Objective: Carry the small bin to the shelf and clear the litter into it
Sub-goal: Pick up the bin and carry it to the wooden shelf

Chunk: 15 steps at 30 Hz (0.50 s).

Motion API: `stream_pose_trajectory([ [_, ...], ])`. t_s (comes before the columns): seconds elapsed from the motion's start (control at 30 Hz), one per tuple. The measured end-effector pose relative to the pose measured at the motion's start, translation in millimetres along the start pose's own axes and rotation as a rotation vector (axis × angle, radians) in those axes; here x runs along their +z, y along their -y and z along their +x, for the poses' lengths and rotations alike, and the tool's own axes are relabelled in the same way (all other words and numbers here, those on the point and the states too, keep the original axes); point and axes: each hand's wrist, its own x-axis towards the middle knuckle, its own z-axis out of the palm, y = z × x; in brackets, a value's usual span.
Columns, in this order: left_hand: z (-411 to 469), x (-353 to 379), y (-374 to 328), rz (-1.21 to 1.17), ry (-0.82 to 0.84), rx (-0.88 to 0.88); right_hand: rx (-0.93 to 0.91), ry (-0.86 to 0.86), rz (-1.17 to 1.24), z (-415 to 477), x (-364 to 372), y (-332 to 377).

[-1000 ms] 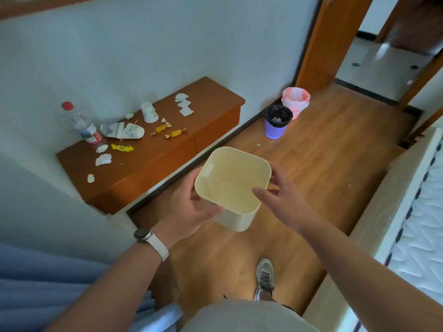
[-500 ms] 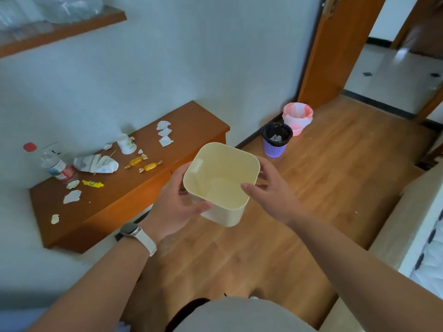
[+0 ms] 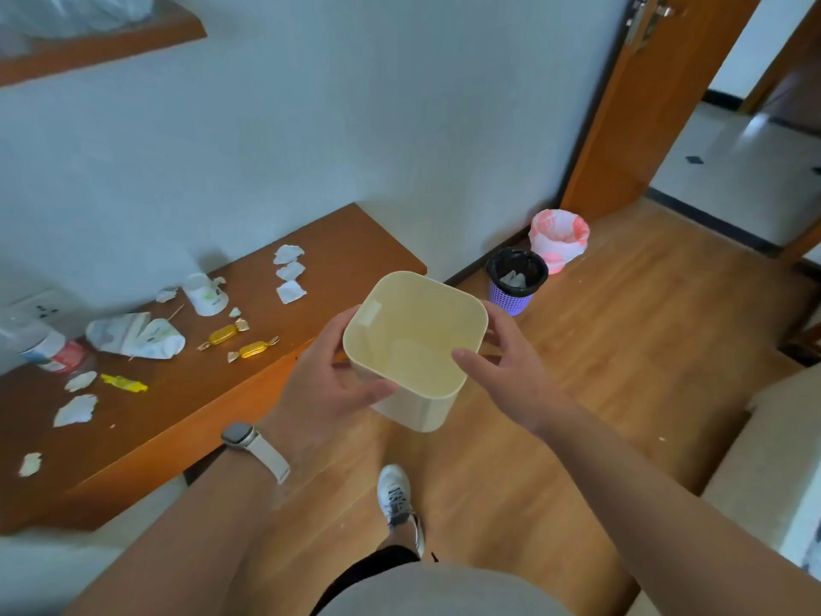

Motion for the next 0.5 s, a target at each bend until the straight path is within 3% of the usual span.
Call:
stream_pose_trajectory([
  [0.5,199,-61,69,-0.097,-0.009,0.003,0.024,0.029,-0.082,224,20,17],
])
